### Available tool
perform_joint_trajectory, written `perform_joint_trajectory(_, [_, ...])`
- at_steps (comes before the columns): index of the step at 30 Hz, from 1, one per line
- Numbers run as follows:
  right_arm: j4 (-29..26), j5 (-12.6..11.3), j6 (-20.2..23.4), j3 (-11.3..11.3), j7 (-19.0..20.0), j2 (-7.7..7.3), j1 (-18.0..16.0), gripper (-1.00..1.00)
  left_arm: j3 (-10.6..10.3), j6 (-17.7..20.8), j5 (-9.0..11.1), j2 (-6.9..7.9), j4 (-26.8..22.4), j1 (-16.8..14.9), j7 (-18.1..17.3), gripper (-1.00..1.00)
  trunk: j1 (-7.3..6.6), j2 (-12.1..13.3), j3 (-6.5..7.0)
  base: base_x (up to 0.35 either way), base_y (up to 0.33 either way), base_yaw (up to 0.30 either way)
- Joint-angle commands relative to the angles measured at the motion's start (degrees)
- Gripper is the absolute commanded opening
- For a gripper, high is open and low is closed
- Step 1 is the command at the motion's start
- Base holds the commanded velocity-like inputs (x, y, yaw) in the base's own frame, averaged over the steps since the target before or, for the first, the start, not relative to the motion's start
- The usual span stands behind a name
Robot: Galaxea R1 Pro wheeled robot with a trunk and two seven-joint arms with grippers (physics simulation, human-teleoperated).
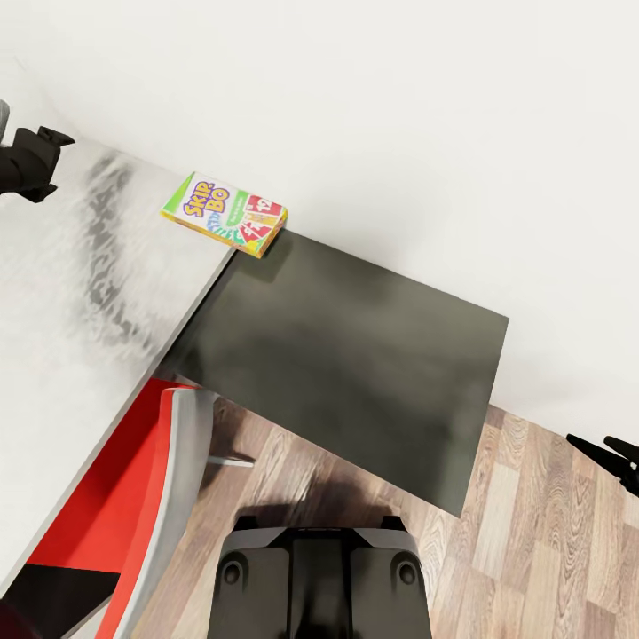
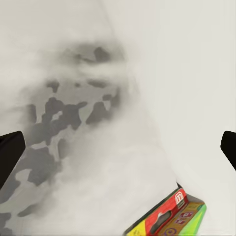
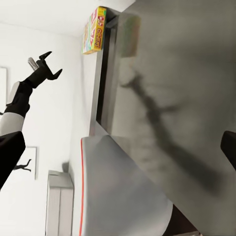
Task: Put all the toys in the child's room - the three board games (two on the bed and one on the table), the two jigsaw puzzles on the table, and the tennis ball on the table - inside the toy box on the table in the child's room.
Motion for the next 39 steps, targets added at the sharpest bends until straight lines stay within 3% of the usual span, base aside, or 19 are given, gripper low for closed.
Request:
perform_joint_trajectory(1, [0.00,0.00,0.23,-0.01,0.12,-0.01,-0.04,1.00,-0.38,-0.01,0.59,0.08,-0.11,-0.05,0.48,1.00,0.03,-0.09,-0.06,0.000,0.000,0.007])
perform_joint_trajectory(14, [0.00,0.24,0.17,0.03,0.07,0.44,-0.12,1.00,-0.38,0.17,0.61,-0.41,-0.17,-0.16,1.09,1.00,0.03,-0.09,-0.06,0.000,0.000,0.022])
perform_joint_trajectory(27, [0.09,0.52,0.12,0.10,-0.71,0.59,-0.83,1.00,-0.40,0.33,0.66,-1.01,-0.71,-0.21,1.19,1.00,0.03,-0.09,-0.06,0.000,0.000,0.204])
perform_joint_trajectory(32, [0.33,0.46,0.08,0.16,-3.28,0.80,-2.58,1.00,-0.39,0.86,0.59,-2.31,-0.68,-1.07,1.42,1.00,0.03,-0.09,-0.06,0.000,0.000,0.270])
perform_joint_trajectory(39, [0.61,0.14,0.56,1.84,-11.51,3.07,-9.83,1.00,-0.54,1.52,0.55,-4.46,-0.57,-5.05,1.43,1.00,0.03,-0.09,-0.06,0.000,0.000,0.282])
